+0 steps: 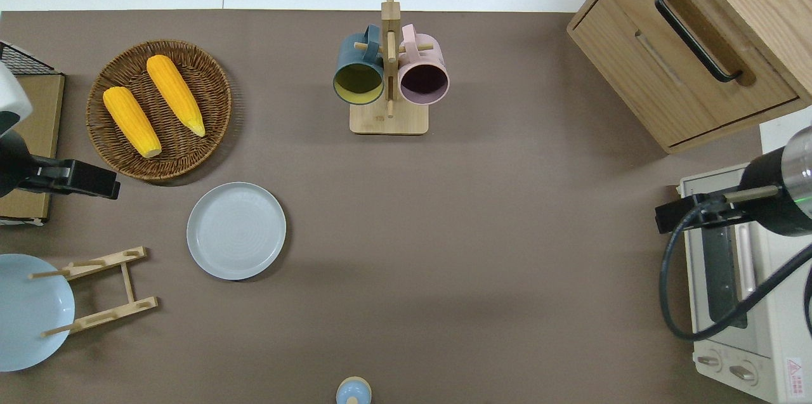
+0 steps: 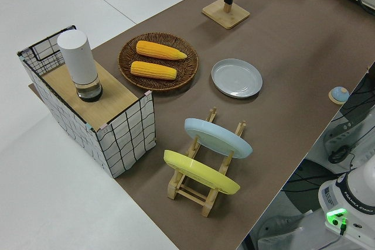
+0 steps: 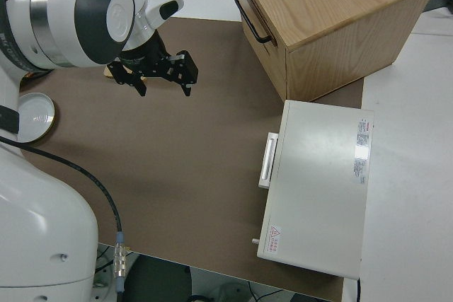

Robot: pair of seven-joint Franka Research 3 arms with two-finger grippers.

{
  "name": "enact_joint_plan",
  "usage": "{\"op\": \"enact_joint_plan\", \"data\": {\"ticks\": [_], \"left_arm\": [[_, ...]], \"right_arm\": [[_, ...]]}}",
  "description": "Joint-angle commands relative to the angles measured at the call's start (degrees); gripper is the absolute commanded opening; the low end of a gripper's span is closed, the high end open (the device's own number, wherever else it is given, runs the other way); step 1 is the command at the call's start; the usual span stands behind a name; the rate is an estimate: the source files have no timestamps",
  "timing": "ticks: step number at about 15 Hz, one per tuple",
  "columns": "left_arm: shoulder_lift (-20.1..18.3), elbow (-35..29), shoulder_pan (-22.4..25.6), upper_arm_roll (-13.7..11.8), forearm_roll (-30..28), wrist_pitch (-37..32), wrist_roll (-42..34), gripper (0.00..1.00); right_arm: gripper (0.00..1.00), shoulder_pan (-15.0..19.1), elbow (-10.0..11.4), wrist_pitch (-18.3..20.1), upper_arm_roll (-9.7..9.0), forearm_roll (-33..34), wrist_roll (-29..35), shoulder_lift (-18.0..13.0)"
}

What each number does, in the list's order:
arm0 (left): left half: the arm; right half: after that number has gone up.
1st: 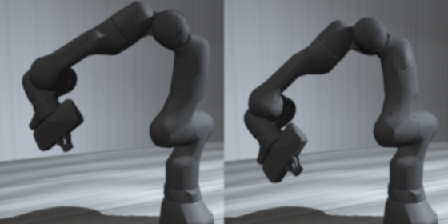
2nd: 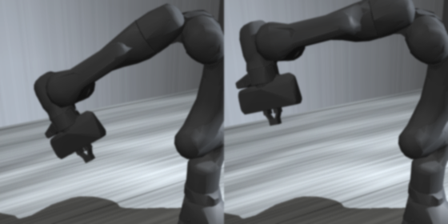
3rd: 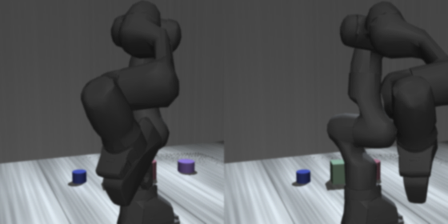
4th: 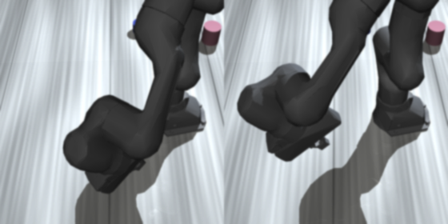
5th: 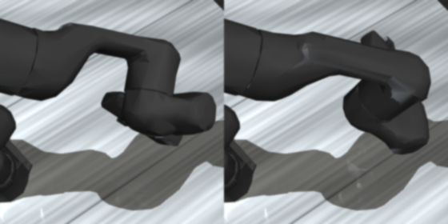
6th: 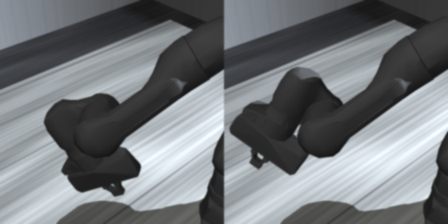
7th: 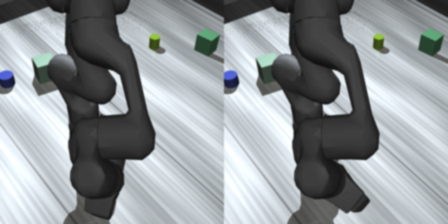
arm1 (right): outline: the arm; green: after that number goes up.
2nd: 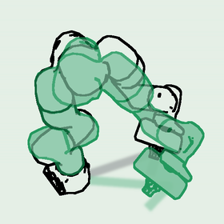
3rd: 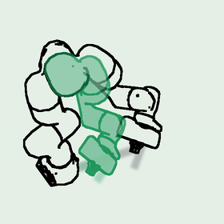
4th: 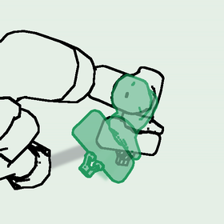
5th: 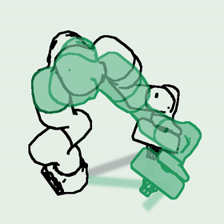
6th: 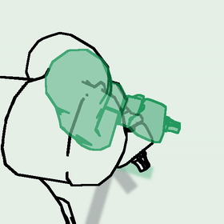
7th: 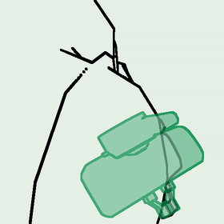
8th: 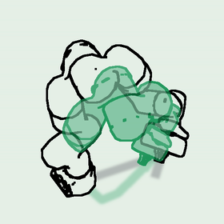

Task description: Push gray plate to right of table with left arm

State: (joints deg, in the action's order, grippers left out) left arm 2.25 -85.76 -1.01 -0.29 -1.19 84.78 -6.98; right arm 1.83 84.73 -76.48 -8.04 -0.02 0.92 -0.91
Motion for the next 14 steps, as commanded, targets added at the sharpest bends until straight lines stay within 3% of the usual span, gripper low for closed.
{"op": "enact_joint_plan", "data": {"ticks": [1, 14], "left_arm": [[-1.4, -1.5, -0.3, 0.1, 1.1, 1.0, 0.0, 1.00], [-1.8, -2.3, 0.0, 0.0, 1.1, 0.8, 0.6, 1.00]], "right_arm": [[0.983, 1.2, -0.5, 0.9, -0.92, -0.2, 0.7, -0.1], [0.983, 1.2, -0.5, 0.9, -0.92, -0.2, 0.7, -0.1]]}}
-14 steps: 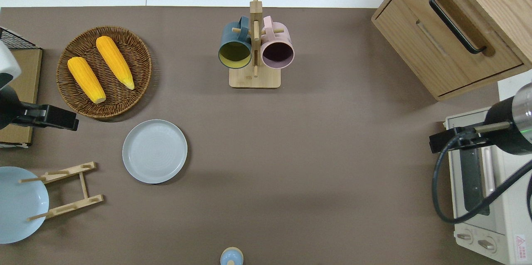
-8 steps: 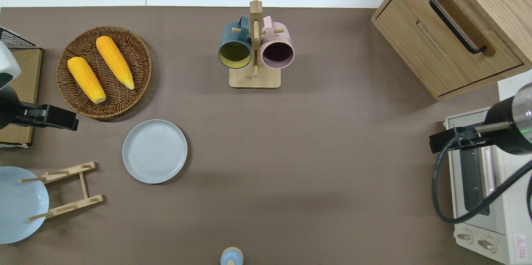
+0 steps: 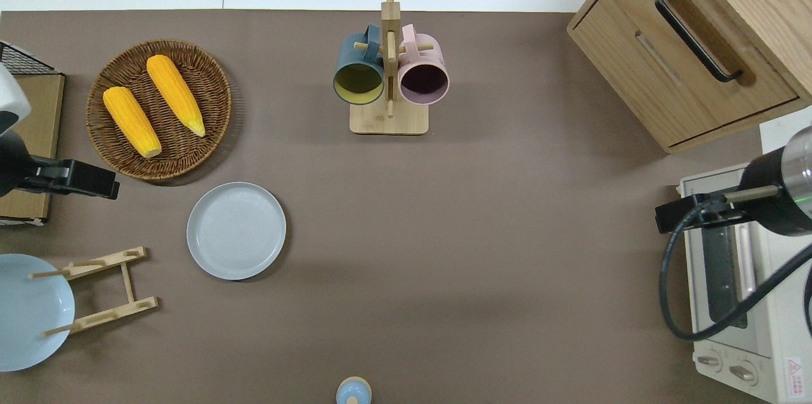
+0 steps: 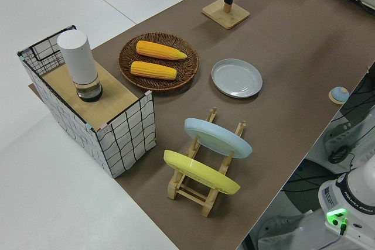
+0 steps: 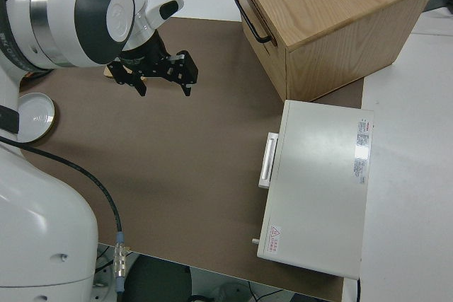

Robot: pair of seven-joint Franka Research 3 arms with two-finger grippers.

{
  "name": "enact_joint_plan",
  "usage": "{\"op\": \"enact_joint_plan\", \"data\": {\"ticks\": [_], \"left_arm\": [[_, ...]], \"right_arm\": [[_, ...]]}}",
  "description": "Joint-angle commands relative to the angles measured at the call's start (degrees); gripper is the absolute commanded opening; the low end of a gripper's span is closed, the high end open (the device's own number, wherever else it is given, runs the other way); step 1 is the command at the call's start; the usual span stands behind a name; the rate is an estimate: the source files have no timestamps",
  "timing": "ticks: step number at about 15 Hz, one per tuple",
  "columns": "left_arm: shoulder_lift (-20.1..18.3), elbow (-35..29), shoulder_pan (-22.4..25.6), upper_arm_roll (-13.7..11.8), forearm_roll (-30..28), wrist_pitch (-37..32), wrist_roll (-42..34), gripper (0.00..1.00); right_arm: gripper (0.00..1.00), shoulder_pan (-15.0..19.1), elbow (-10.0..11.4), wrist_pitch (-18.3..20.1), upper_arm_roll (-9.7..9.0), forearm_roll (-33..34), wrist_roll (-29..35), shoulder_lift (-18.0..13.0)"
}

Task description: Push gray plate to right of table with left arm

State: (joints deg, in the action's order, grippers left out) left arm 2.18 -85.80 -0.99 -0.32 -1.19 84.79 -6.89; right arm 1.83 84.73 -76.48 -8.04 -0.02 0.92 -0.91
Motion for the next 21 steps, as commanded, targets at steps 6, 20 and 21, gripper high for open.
{"op": "enact_joint_plan", "data": {"ticks": [6, 20, 21], "left_arm": [[-4.9, -8.6, 0.2, 0.1, 1.1, 4.0, 0.6, 1.00], [-7.2, -24.3, 0.4, 0.0, 0.8, 18.2, 1.4, 1.00], [-7.2, -25.1, 0.4, 0.0, 0.8, 19.2, 1.4, 1.00]], "right_arm": [[0.983, 1.2, -0.5, 0.9, -0.92, -0.2, 0.7, -0.1], [0.983, 1.2, -0.5, 0.9, -0.92, -0.2, 0.7, -0.1], [0.983, 1.2, -0.5, 0.9, -0.92, -0.2, 0.7, -0.1]]}}
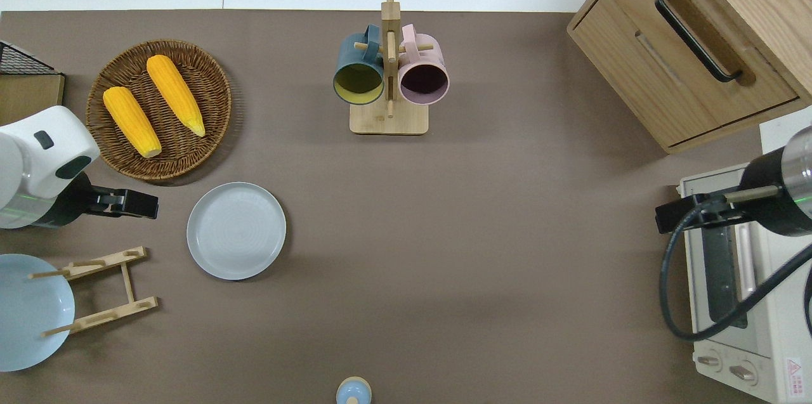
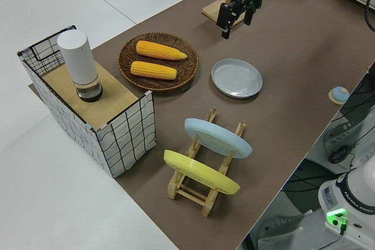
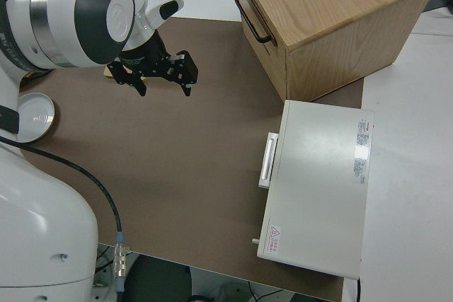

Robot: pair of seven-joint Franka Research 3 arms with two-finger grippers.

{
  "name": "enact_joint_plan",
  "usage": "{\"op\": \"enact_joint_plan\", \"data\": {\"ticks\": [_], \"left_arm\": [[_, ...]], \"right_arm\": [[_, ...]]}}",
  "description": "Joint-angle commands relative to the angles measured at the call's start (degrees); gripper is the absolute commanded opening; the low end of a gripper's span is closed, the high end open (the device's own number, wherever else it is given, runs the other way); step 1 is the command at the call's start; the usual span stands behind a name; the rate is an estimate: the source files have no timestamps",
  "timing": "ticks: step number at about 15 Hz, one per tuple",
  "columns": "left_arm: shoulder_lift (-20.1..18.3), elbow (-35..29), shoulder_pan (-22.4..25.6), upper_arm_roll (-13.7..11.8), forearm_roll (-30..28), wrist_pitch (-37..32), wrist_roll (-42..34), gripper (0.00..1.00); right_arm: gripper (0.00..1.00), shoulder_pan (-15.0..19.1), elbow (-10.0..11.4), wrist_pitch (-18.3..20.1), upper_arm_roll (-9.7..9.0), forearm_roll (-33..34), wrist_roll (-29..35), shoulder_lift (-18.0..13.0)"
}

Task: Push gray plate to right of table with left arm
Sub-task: 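Move the left gripper forward to the edge of the gray plate nearest it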

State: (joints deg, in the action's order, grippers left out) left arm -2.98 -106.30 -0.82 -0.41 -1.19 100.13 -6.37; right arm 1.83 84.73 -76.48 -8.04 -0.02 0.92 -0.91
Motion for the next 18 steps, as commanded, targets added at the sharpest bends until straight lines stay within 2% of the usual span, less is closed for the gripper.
{"op": "enact_joint_plan", "data": {"ticks": [1, 18], "left_arm": [[-2.0, -5.5, 0.2, 0.0, 0.8, 5.0, 0.8, 1.00], [-2.1, -18.3, 0.3, -0.3, 0.7, 20.5, 1.2, 1.00]], "right_arm": [[0.983, 1.2, -0.5, 0.9, -0.92, -0.2, 0.7, -0.1], [0.983, 1.2, -0.5, 0.9, -0.92, -0.2, 0.7, -0.1]]}}
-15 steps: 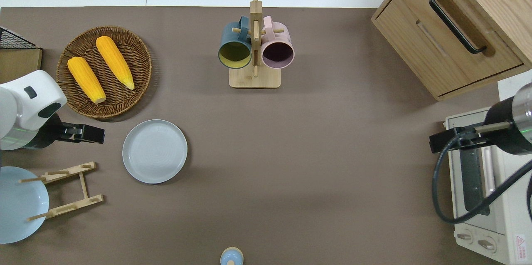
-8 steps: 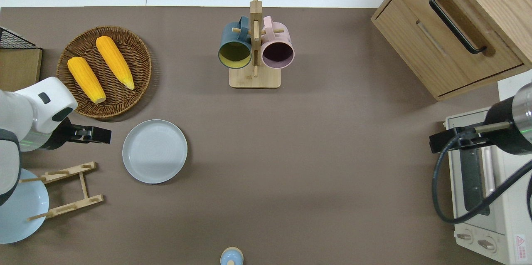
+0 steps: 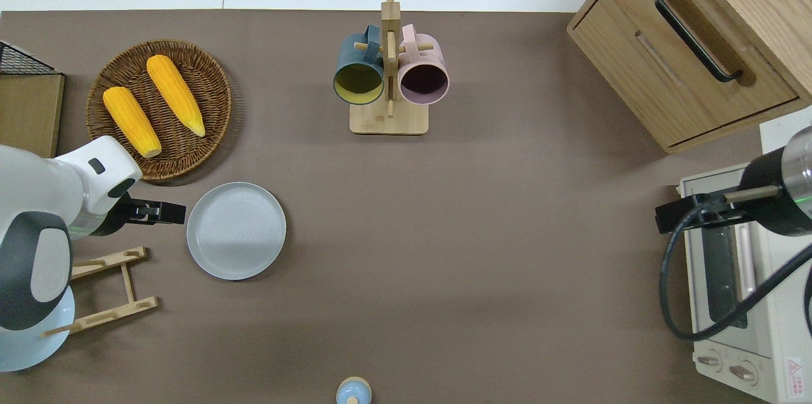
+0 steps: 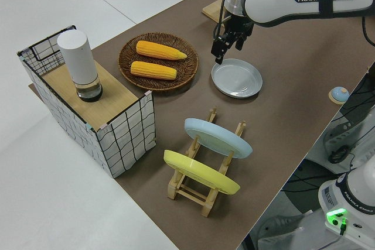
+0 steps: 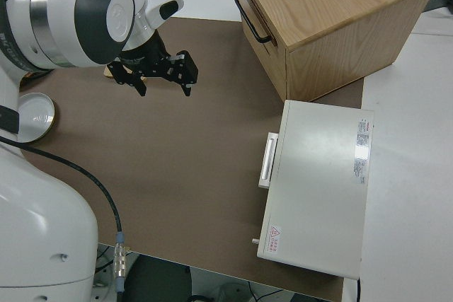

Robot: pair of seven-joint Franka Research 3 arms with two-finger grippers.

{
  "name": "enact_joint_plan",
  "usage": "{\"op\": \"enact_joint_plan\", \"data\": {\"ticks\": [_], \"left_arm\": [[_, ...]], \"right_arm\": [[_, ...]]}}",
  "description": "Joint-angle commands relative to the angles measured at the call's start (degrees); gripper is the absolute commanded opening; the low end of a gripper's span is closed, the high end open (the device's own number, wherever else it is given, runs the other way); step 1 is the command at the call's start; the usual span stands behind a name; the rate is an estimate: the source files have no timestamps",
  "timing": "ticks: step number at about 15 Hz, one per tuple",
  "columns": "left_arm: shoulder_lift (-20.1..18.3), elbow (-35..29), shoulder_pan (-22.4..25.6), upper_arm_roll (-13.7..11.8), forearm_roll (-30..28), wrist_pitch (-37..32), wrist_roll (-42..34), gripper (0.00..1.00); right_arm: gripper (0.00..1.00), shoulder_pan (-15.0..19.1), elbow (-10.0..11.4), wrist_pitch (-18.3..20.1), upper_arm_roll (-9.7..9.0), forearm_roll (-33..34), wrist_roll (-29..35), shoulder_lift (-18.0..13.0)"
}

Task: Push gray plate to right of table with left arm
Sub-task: 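Move the left gripper forward to the edge of the gray plate nearest it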

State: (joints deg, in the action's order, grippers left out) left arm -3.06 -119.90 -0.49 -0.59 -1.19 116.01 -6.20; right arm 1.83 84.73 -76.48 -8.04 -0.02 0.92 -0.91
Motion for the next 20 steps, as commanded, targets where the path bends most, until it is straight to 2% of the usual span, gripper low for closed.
{"op": "enact_joint_plan", "data": {"ticks": [1, 11, 20], "left_arm": [[-1.9, -5.6, 0.0, -0.1, 0.7, 5.6, 1.0, 1.00], [-1.2, -12.1, 0.2, -0.2, 0.7, 13.9, 1.0, 1.00], [1.6, -17.9, 0.1, -0.2, 0.7, 23.9, 3.3, 1.00]], "right_arm": [[0.983, 1.2, -0.5, 0.9, -0.92, -0.2, 0.7, -0.1], [0.983, 1.1, -0.5, 0.9, -0.92, -0.2, 0.7, -0.1], [0.983, 1.2, -0.5, 0.9, -0.92, -0.2, 0.7, -0.1]]}}
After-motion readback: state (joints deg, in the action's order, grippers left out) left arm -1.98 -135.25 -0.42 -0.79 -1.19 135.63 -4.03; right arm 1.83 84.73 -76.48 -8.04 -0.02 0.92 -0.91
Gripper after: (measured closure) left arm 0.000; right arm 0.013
